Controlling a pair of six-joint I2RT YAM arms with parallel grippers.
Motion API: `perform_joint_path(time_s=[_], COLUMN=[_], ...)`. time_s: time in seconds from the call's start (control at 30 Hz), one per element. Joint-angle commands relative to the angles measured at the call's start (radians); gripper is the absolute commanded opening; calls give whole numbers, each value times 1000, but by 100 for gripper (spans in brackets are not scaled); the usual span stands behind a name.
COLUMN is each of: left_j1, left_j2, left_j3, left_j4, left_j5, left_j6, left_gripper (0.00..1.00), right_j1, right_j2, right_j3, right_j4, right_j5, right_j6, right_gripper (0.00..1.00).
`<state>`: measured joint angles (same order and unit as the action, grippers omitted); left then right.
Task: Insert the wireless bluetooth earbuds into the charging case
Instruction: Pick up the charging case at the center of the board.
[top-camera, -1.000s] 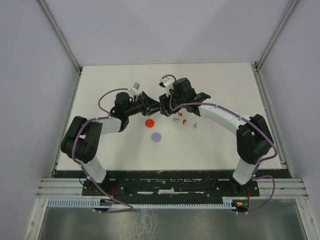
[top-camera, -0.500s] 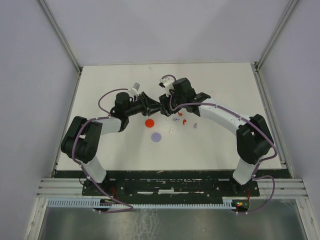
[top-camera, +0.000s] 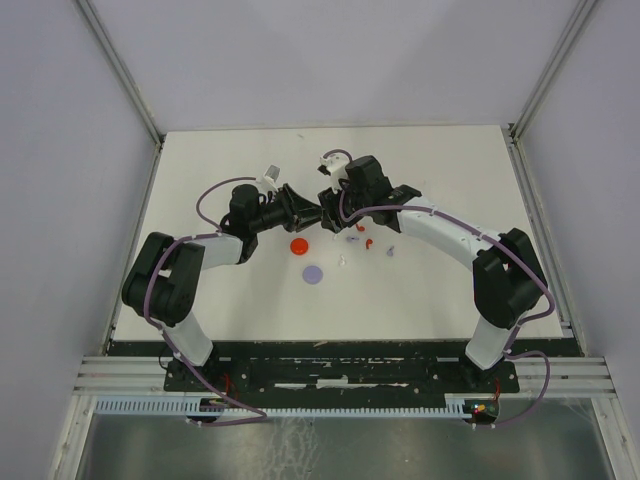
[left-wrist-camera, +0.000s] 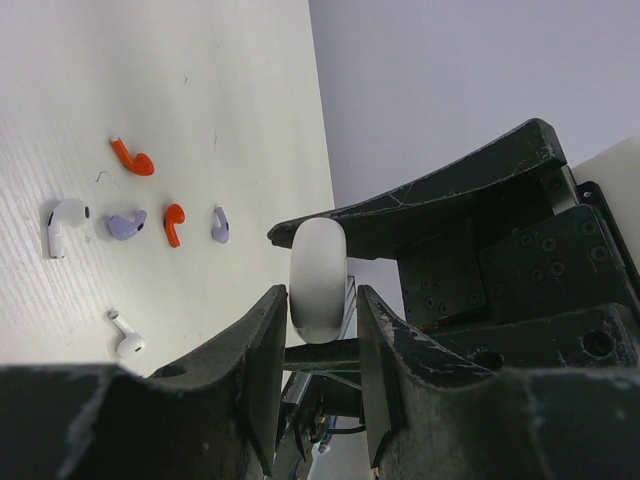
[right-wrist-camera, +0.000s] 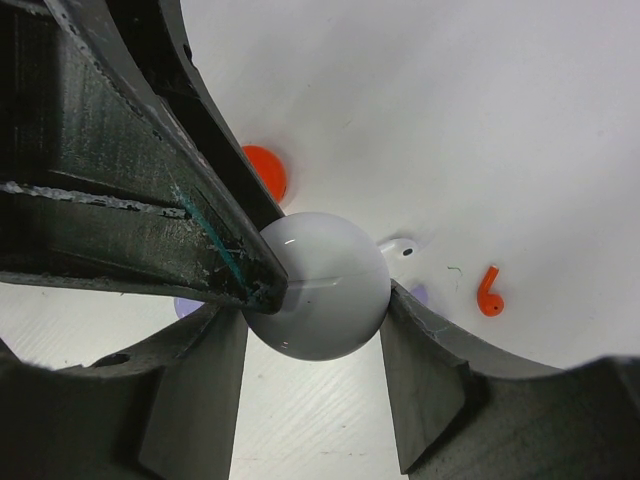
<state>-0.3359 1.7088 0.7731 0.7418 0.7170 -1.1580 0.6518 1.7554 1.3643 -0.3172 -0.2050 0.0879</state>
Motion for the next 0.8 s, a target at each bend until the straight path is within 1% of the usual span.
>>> perform_joint_path(time_s=[0.0,0.27,0.4,0.5,0.6,0.7,0.73,0.77], left_j1=[4,6,6,6,7,6,6,6], left_j2=[-19,-19,-20,-23,-26,-28,-28,-27], left_j3=[22,21,18,16,12,11,11,9], left_j4=[27,29,29,30,33,34,35,35], left_j5=[12,13,13,12,10,9,9,9], left_j6=[-3,-2,-3,-3,-3,-3,-3,-3], left_gripper=[40,42,41,35,26,19,17,13], right_j1=[-4,-4,-4,-3,-2,-2,-3,-4], right_j2=[-40,-48,-49,-49,-53,-55,-57,-59], right_j3=[-3,-12,-16,-14,-16,-17,-17,-19], right_j4=[24,24,26,24,27,26,26,26], right_j5=[4,2,1,1,1,2,1,4], right_j6=[-10,-8,-7,-7,-7,-7,-8,-6], right_gripper=[34,34,34,34,34,34,35,40])
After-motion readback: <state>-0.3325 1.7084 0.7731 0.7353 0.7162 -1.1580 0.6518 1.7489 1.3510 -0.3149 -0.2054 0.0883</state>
